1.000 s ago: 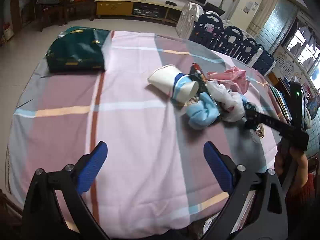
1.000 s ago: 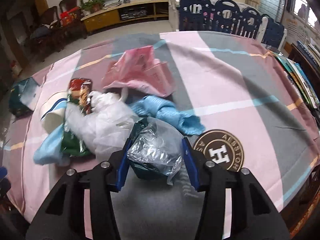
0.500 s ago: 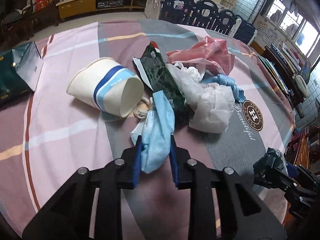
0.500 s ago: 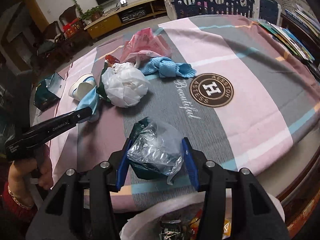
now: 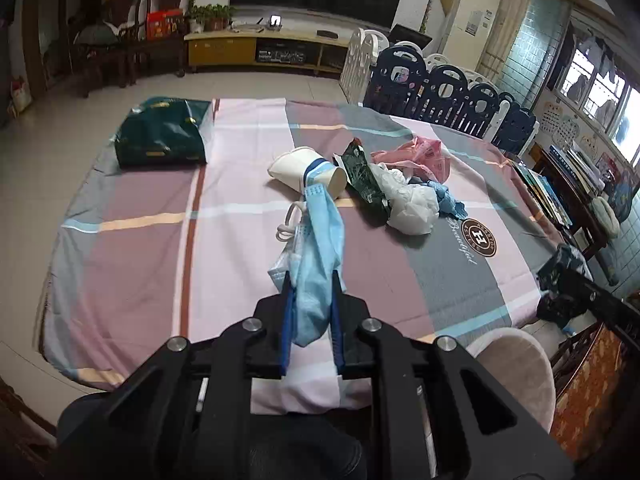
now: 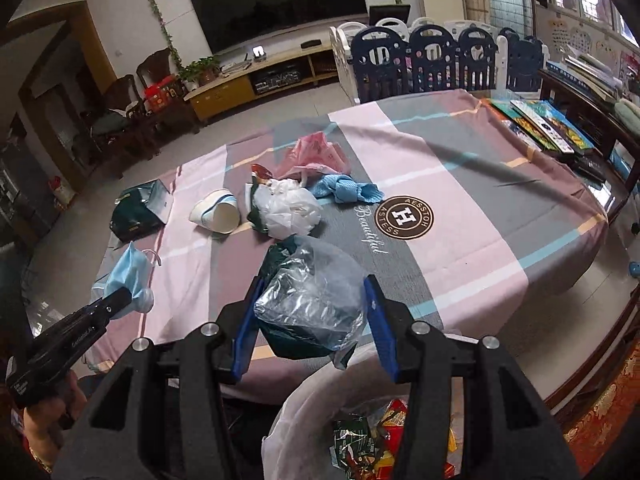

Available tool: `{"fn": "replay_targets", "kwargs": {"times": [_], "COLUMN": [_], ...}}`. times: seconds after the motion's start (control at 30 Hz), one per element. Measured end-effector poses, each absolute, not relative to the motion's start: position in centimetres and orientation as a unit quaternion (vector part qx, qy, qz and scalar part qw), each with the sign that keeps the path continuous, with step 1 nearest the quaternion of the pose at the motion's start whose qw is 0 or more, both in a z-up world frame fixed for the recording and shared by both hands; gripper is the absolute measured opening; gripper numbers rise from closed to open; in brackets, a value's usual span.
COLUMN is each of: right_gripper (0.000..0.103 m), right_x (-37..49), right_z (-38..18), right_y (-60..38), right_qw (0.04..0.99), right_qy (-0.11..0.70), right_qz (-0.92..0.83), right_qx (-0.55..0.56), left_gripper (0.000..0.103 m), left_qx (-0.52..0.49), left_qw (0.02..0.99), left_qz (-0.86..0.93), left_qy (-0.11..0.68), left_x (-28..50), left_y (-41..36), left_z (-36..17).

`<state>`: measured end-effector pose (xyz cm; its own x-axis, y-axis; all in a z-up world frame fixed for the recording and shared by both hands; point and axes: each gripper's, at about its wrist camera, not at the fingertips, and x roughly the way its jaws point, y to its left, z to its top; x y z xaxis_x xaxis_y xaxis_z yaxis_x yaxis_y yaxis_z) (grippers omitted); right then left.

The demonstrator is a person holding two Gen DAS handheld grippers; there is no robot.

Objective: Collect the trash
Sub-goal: 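Carry the clear bag and blue mask toward the wastebasket with both tools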

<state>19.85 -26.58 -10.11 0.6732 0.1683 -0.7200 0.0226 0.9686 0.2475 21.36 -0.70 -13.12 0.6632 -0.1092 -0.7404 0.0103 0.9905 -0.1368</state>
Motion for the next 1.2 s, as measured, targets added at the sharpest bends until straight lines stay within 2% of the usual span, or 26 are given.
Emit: {"fn": "replay_targets", "kwargs": {"times": [0.57, 0.87, 1.2], "right_gripper": [0.05, 0.05, 0.05], "right_x": [10.9, 7.6, 7.5], "right_z": [-1.4, 0.7, -0.2], "right_y": [-19.9, -19.3, -19.6], "right_qw": [0.937, 0.946, 0.943], "right_qy": [0.334, 0.309, 0.319], "right_qz": [0.088, 0.094, 0.089], "right_qx": [0.052, 0.039, 0.048], "left_gripper": [0.017, 0.017, 0.017], "left_qx": [-0.05, -0.048, -0.048], "left_qw": [0.948, 0.957, 0.956], "left_qz": [-0.006, -0.013, -0.016], "left_qy": [0.315, 0.284, 0.288], "left_x": [7.2, 3.9, 3.9], "left_y": [4.4, 4.5, 4.0], "left_z": [-3.3, -0.9, -0.9]}}
